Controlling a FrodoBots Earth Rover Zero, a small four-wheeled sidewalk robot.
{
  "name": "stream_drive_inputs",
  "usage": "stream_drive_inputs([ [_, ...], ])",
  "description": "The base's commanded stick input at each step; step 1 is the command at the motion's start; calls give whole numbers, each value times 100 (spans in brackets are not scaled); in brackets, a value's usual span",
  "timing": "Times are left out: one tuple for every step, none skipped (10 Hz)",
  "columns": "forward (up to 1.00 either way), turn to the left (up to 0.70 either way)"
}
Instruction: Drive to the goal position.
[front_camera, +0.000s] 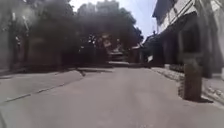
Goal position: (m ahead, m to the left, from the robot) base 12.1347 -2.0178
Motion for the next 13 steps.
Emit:
stream_drive_inputs([
  [100, 0],
  [100, 0],
  [100, 0],
  [100, 0],
  [100, -40],
  [100, -40],
  [100, -40],
  [100, -40],
  [100, -40],
  [100, -40],
  [100, -40],
  [100, -40],
  [100, -37],
])
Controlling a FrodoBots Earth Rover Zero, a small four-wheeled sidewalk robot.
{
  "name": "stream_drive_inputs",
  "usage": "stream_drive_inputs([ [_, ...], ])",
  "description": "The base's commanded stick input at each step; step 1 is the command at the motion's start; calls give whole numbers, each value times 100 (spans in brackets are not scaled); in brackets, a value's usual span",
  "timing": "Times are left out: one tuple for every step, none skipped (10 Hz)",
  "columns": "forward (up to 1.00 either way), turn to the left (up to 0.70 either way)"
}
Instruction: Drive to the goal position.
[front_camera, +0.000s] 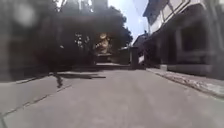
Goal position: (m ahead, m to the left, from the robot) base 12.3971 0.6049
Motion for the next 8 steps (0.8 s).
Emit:
stream_drive_inputs([
  [100, -12],
  [100, 0],
  [100, 0],
  [100, 0],
  [100, 0],
  [100, 0],
  [100, 0],
  [100, 0],
])
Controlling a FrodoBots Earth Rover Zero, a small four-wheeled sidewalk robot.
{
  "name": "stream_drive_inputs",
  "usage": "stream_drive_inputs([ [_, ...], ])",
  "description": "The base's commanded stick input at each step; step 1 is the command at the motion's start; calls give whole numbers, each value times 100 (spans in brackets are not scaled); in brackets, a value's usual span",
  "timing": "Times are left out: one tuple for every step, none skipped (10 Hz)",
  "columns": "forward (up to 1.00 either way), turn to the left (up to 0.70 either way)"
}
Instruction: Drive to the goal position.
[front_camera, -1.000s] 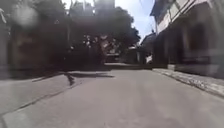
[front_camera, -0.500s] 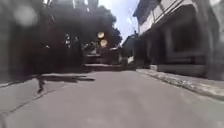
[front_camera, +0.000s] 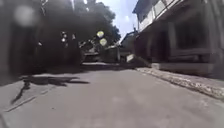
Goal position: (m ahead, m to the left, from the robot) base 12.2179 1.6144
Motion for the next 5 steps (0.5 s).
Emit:
stream_drive_inputs([
  [100, 0],
  [100, 0],
  [100, 0],
  [100, 0],
  [100, -25],
])
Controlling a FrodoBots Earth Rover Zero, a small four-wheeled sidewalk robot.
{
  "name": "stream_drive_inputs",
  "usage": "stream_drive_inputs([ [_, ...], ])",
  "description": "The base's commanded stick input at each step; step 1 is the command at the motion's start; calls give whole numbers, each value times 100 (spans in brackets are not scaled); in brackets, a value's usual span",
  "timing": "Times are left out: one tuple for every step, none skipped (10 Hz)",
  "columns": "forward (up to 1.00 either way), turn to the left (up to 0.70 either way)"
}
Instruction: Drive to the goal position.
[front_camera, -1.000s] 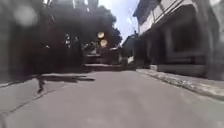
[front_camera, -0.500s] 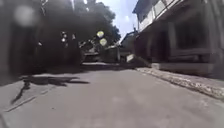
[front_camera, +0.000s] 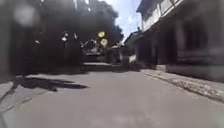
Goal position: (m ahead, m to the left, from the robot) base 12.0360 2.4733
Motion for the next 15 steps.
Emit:
stream_drive_inputs([
  [100, -40],
  [100, -40],
  [100, -40],
  [100, -40],
  [100, -20],
  [100, 0],
  [100, 0],
  [100, 0],
  [100, 0],
  [100, 0],
  [100, 0],
  [100, 0],
  [100, 0],
  [100, 0],
  [100, 0],
])
